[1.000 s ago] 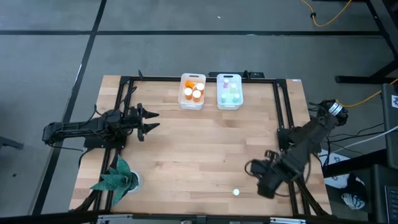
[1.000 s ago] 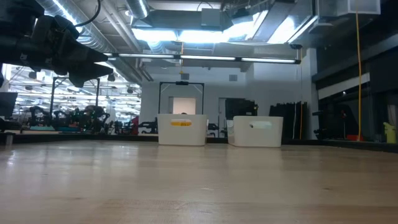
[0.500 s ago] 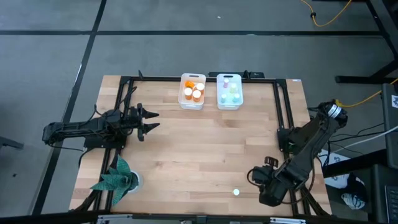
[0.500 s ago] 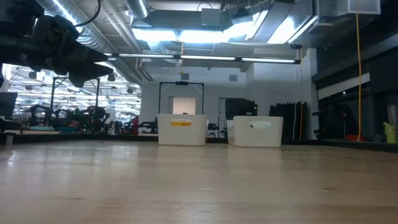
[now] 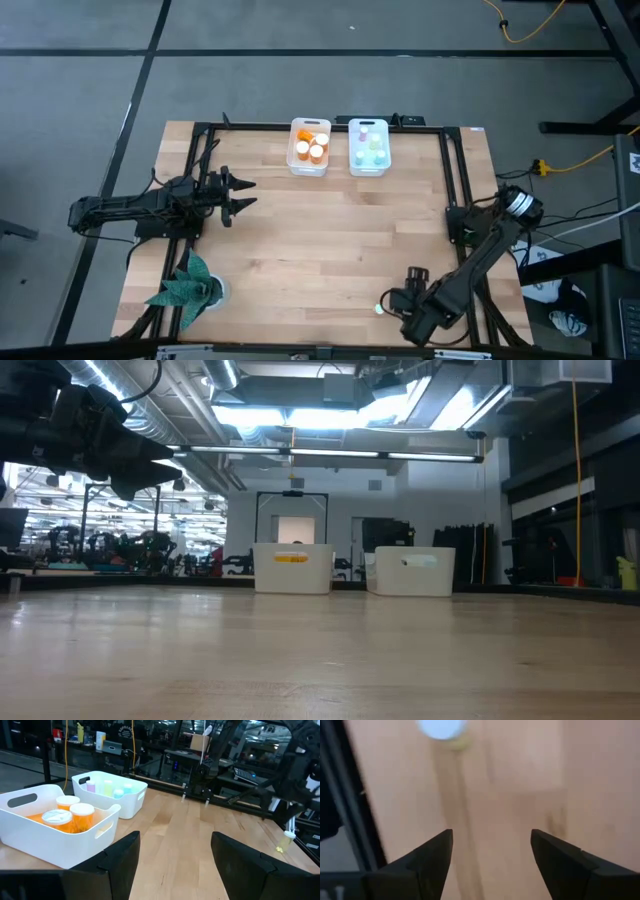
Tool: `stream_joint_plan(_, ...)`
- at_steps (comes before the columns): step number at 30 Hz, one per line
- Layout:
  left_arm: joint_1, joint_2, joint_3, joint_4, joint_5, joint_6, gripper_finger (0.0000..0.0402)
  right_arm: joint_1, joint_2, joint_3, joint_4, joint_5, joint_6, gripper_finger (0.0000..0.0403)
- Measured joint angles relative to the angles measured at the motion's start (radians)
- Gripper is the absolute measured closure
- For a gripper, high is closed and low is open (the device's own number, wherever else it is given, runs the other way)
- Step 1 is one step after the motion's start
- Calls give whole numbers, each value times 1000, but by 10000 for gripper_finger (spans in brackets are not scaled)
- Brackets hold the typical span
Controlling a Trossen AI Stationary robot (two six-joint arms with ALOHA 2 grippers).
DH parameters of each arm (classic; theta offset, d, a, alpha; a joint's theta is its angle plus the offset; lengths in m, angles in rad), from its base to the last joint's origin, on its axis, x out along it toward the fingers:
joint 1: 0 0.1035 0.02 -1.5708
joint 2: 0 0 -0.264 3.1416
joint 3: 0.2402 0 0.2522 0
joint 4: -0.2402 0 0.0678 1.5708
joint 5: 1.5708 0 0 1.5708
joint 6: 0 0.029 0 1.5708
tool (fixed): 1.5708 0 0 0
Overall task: Pick and place medicine bottles into bin by pill shape (circle, oval)
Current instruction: Put the yellow tablet bottle into the right white bin
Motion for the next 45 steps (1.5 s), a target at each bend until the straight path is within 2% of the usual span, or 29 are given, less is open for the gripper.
stream_joint_plan(6, 0, 0, 0, 0, 0, 0, 165, -24, 33, 0, 83, -8, -59, 132)
stream_joint_plan(12, 0, 0, 0, 0, 0, 0, 165, -42, 33, 0, 85, 68, -62, 132)
stream_joint_plan(45, 0, 0, 0, 0, 0, 0, 165, -53, 33, 0, 125, 70, -30, 132)
